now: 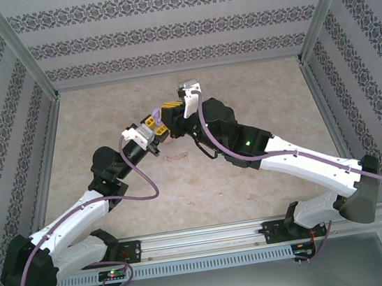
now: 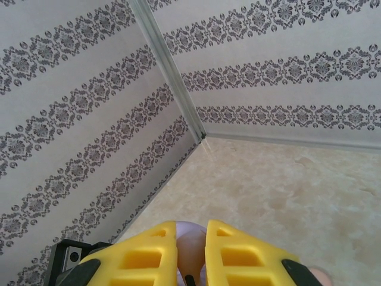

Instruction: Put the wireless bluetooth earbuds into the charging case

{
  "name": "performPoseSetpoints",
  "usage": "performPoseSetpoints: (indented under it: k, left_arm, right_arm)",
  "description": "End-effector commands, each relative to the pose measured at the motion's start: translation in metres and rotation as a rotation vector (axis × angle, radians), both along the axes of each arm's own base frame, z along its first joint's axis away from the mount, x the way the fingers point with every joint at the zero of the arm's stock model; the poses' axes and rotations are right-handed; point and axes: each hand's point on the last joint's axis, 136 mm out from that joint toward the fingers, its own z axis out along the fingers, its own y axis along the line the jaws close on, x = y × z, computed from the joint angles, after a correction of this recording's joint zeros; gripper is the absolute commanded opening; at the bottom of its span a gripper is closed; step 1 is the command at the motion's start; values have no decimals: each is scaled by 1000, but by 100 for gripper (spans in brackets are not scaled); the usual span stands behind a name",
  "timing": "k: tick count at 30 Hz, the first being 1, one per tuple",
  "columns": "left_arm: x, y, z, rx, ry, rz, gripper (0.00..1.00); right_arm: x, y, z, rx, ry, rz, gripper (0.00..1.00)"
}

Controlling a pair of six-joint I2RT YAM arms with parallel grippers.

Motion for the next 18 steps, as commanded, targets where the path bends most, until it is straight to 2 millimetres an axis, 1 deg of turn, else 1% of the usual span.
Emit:
performPoseSetpoints:
  k: [1, 4, 6, 10, 13, 18]
  left_arm:
    - [-31, -2, 54, -72, -164, -91, 0]
    - [-32, 0, 56, -78, -169, -84, 0]
    - [-33, 1, 58, -83, -177, -80, 0]
    - [-35, 2, 60, -83, -189, -81, 0]
    - [-34, 4, 63, -87, -191, -69, 0]
    - [-33, 5, 65, -91, -189, -61, 0]
  right_arm:
    - [0, 15, -34, -65, 32, 55, 15]
    - [0, 13, -41, -70, 43, 52, 15]
    - [-1, 12, -42, -67, 45, 52, 15]
    - [-4, 9, -37, -60, 35, 57, 14]
    - [-7, 9, -37, -61, 39, 69, 14]
    - [-10, 15, -47, -76, 69, 103, 14]
